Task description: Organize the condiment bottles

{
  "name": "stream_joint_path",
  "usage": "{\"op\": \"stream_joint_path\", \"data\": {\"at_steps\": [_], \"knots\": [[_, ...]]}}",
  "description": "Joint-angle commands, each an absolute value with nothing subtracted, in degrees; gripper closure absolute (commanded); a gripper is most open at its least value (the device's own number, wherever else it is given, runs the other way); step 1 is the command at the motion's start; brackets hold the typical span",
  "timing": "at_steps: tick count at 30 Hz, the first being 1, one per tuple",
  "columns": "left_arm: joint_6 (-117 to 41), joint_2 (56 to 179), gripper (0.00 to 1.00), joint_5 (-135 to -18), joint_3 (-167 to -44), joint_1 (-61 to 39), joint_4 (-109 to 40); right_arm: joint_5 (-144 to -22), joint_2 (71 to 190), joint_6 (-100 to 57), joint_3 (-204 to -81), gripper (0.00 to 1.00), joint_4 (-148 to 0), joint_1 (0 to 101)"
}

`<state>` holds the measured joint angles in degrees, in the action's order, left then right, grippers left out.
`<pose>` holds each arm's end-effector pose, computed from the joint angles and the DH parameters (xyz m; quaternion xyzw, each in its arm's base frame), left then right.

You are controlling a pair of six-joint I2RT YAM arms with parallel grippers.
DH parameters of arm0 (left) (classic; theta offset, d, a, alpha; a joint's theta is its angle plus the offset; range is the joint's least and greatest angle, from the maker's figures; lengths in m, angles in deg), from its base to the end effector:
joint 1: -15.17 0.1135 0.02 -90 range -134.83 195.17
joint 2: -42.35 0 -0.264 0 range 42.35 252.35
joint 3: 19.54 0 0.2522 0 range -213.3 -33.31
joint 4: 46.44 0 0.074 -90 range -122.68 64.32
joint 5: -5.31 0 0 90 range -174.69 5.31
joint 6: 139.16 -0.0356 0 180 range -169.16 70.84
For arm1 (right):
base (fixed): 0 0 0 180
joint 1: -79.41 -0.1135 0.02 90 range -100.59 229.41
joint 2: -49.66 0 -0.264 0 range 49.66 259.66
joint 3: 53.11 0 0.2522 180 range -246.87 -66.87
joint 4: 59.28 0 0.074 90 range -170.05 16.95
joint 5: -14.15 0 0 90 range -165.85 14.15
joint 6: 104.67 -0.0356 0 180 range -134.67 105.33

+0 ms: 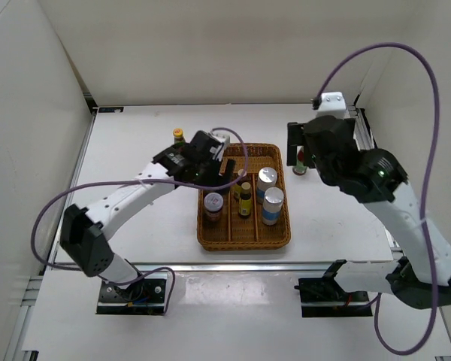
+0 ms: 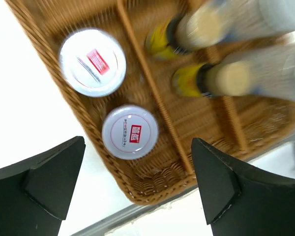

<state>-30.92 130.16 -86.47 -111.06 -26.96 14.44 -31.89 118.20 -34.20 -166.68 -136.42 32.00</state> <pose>0.2388 -0.2145 0.3015 0.1942 0.9393 -0.1292 0.2517 0.1441 0.1202 0.4847 -0.0197 0.8312 -0.0257 0.5550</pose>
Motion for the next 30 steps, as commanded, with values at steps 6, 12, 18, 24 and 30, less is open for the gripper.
{"op": "stream_joint_path", "data": {"at_steps": [6, 12, 18, 24, 30], "knots": [[-35.3, 114.0, 0.0, -98.4, -120.8, -21.2, 24.3, -45.8, 136.8, -29.7, -175.9, 0.0, -130.7, 49.8], [-37.8, 107.8, 0.0, -100.4, -112.6, -10.1, 25.6, -63.0, 139.4, -31.9, -171.3, 0.05, -120.5, 62.6], [-34.0, 99.4, 0.0, -105.9, -97.6, -6.5, 17.3, -70.5, 147.2, -32.5, -172.2, 0.16, -120.4, 69.7], [-34.0, 95.5, 0.0, -106.7, -93.4, -5.4, 15.8, -71.6, 153.2, -32.5, -172.5, 0.21, -119.9, 71.7], [-34.0, 95.5, 0.0, -106.7, -92.8, -5.4, 15.3, -74.6, 156.7, -32.5, -171.8, 0.32, -119.9, 73.4]]}}
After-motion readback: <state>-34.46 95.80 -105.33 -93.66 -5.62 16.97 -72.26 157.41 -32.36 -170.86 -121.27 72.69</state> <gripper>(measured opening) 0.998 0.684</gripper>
